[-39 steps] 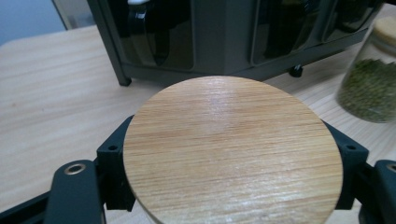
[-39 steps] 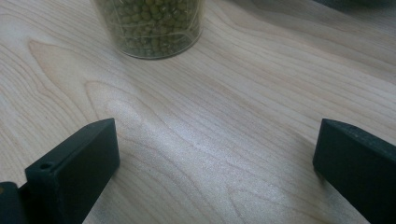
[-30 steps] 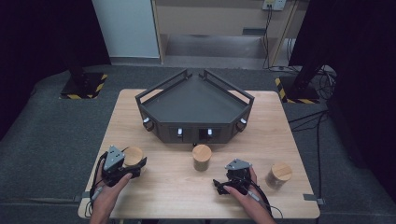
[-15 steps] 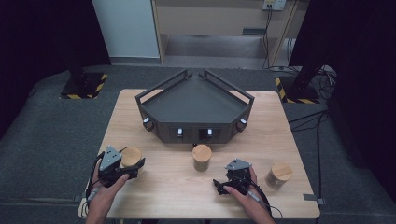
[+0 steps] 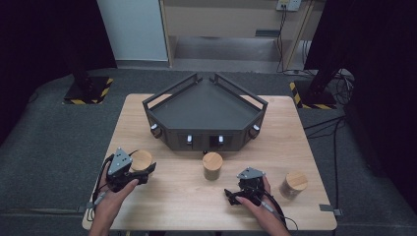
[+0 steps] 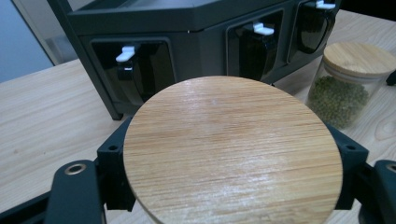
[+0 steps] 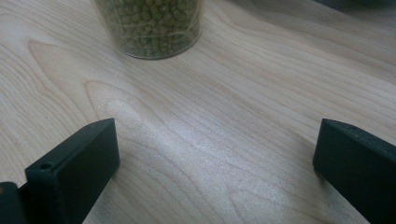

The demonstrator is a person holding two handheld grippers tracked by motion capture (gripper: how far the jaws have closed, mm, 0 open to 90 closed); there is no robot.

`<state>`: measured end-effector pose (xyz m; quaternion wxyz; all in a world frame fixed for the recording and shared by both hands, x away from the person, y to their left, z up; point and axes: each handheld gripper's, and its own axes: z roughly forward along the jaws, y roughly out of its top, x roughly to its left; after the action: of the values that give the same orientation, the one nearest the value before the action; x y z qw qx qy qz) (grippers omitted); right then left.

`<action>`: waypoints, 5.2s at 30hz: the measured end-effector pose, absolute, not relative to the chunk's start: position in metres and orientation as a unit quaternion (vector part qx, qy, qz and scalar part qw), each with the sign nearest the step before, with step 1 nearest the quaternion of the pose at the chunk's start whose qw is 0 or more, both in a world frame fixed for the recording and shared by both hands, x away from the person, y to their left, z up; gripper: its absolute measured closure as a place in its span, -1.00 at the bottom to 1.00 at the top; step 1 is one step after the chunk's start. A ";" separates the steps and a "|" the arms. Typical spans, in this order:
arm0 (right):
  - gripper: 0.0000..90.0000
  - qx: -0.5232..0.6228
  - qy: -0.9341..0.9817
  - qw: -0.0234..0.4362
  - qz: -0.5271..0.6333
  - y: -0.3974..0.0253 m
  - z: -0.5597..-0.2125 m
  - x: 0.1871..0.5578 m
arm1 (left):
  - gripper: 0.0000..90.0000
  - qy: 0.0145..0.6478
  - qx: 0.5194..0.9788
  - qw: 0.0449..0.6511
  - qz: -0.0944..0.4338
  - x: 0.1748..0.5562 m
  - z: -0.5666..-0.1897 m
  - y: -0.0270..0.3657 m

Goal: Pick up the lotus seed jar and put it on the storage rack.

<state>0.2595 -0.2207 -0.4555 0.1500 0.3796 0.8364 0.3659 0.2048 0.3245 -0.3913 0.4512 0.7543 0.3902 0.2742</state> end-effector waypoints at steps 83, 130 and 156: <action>-0.99 0.379 0.837 0.150 0.366 -0.221 -0.455 0.260 | -0.47 0.293 0.793 0.483 0.228 0.296 -0.312 0.306; -0.99 0.380 0.837 0.150 0.365 -0.221 -0.455 0.260 | -0.47 0.267 0.802 0.491 0.211 0.348 -0.290 0.287; -0.99 0.380 0.837 0.150 0.365 -0.221 -0.455 0.260 | -0.47 0.269 0.796 0.498 0.214 0.358 -0.287 0.287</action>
<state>0.2597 -0.2206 -0.4550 0.1498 0.3797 0.8369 0.3647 0.3578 0.2868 -0.2867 0.4982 0.7958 0.2694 0.2141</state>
